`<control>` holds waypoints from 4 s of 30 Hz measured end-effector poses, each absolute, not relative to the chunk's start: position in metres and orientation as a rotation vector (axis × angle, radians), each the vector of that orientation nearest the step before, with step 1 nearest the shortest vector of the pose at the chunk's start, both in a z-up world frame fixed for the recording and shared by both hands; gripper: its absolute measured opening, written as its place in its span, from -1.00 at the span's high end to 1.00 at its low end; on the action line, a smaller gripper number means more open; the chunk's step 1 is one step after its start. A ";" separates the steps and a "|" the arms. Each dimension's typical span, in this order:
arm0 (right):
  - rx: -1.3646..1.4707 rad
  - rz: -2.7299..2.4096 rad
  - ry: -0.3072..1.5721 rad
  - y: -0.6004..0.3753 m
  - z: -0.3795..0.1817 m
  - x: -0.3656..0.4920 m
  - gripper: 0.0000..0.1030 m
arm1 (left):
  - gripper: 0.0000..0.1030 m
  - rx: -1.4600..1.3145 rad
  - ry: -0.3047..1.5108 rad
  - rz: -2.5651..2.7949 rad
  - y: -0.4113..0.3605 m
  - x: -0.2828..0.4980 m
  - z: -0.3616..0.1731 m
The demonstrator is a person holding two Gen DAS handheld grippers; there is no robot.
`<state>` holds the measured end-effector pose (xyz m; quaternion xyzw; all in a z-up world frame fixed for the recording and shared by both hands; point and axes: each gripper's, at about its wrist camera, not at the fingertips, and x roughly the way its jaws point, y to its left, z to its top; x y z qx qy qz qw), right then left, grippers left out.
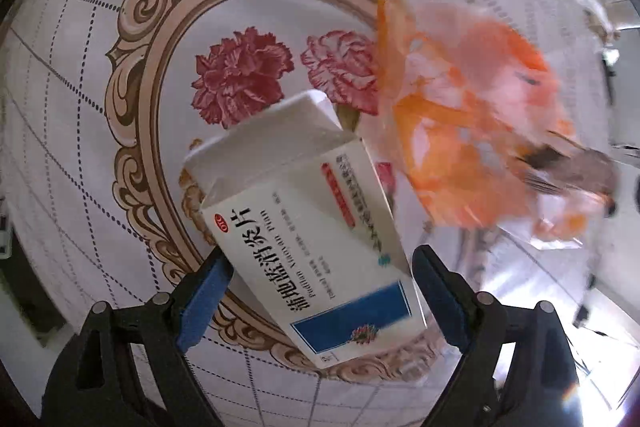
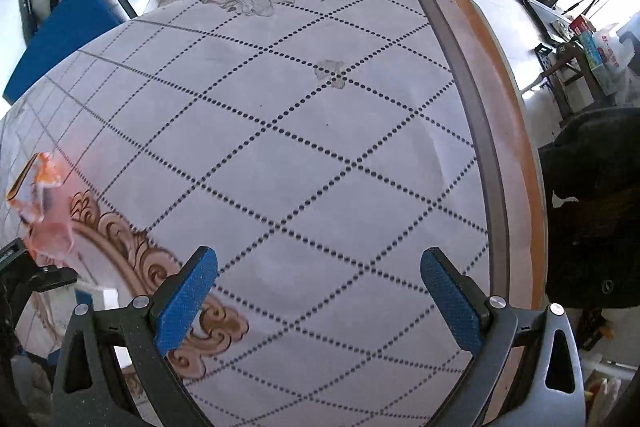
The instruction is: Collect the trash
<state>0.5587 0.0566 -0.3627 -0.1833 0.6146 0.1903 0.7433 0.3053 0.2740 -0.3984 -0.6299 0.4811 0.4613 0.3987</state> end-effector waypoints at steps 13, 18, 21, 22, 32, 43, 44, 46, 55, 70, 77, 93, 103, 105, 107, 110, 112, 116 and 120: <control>-0.353 0.653 1.462 0.098 -0.361 0.550 -0.99 | -0.64 -1.143 1.252 1.238 0.255 0.213 -0.364; -0.371 0.871 1.477 0.157 -0.345 0.516 -0.99 | -0.64 -1.031 1.261 1.310 0.267 0.151 -0.354; -0.427 0.934 1.432 0.199 -0.338 0.498 -0.99 | -0.64 -1.005 1.274 1.319 0.270 0.132 -0.359; -0.427 0.945 1.431 0.211 -0.338 0.496 -0.99 | -0.64 -1.009 1.272 1.316 0.268 0.128 -0.360; -0.393 0.916 1.508 0.266 -0.360 0.490 -0.42 | -0.64 -0.941 1.250 1.305 0.268 0.139 -0.365; -0.348 0.976 1.418 0.238 -0.336 0.472 0.60 | -0.64 -0.851 1.214 1.309 0.264 0.158 -0.323; -0.344 0.984 1.408 0.232 -0.331 0.469 0.61 | -0.64 -0.840 1.210 1.308 0.263 0.159 -0.318; -0.330 1.003 1.392 0.221 -0.320 0.465 0.61 | -0.64 -0.814 1.197 1.301 0.262 0.161 -0.310; -0.285 1.053 1.319 0.137 -0.269 0.421 0.63 | -0.64 -0.715 1.110 1.218 0.216 0.154 -0.254; -0.231 1.065 1.328 -0.080 -0.245 0.229 0.64 | -0.64 -0.694 1.045 1.063 0.063 0.009 -0.233; -0.395 0.977 1.490 -0.174 -0.328 0.118 0.64 | -0.64 -0.829 1.193 0.968 -0.004 -0.065 -0.310; -0.562 0.699 1.570 -0.207 -0.685 0.074 0.64 | -0.67 -1.361 1.330 0.629 -0.016 -0.093 -0.701; -0.509 0.755 1.696 -0.190 -0.789 0.076 -0.34 | -0.90 -1.389 1.346 0.694 -0.018 -0.111 -0.753; -0.556 0.772 1.676 -0.190 -0.780 0.070 -0.90 | -0.90 -1.331 1.363 0.741 -0.024 -0.115 -0.738; -0.608 0.793 1.639 -0.191 -0.764 0.062 -0.97 | -0.90 -1.236 1.394 0.803 -0.027 -0.117 -0.716; -0.650 0.831 1.591 -0.197 -0.728 0.054 -0.97 | -0.90 -1.088 1.434 0.860 -0.037 -0.119 -0.679; -0.672 0.848 1.566 -0.203 -0.704 0.055 -0.97 | -0.90 -1.028 1.453 0.870 -0.045 -0.115 -0.656; -0.730 0.837 1.521 -0.216 -0.642 0.056 -0.97 | -0.90 -0.944 1.493 0.879 -0.057 -0.104 -0.605; -0.733 0.837 1.516 -0.228 -0.578 0.064 -0.97 | -0.90 -0.870 1.497 0.853 -0.065 -0.089 -0.545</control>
